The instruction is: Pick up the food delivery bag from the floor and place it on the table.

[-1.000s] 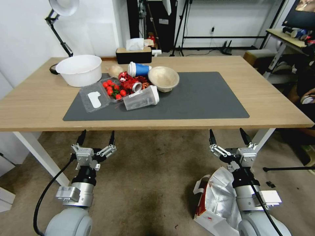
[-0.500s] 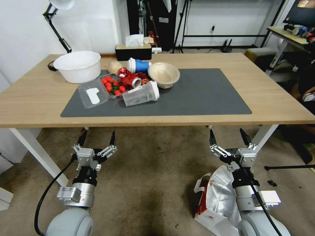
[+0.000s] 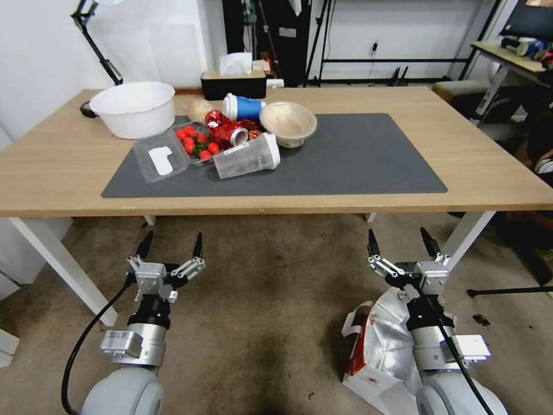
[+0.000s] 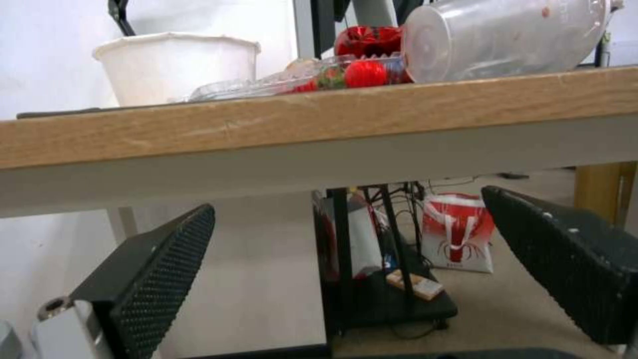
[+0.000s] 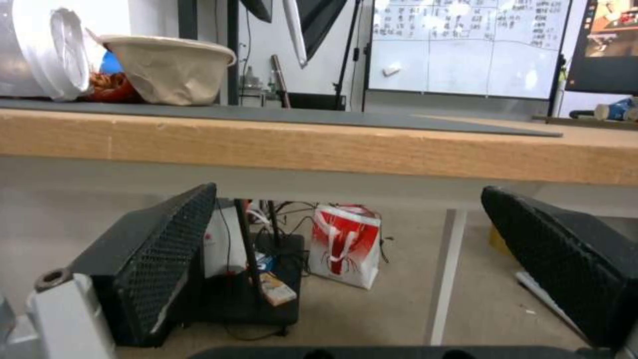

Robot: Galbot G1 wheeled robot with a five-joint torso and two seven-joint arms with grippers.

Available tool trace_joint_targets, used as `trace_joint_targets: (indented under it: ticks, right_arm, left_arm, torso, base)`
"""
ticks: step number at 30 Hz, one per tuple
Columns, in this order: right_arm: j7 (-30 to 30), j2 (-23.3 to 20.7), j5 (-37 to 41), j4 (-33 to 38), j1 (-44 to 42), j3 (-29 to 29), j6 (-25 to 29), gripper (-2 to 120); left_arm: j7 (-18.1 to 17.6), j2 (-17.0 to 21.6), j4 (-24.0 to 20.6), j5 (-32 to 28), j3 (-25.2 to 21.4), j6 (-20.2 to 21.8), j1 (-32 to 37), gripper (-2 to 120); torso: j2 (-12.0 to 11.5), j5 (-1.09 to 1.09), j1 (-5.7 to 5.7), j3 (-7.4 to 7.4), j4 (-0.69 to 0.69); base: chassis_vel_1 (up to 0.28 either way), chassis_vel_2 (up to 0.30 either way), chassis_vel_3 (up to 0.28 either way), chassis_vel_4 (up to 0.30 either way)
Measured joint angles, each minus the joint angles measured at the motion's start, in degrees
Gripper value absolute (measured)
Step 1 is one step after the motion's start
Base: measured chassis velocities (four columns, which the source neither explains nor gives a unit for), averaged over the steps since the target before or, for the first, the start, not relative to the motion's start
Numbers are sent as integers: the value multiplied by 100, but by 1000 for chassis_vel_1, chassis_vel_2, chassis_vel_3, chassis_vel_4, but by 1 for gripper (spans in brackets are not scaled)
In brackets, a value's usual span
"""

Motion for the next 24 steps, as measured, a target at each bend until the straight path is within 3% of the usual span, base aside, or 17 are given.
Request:
trace_joint_targets:
  ticks: [24]
  right_arm:
    - [1,28,19,2,-34,27,59,100]
  left_arm:
    - [72,-4,-79,17,-17,-2,67,100]
  torso:
    - [-555,0,-200,-356,0]
  base:
    - [0,0,0,0]
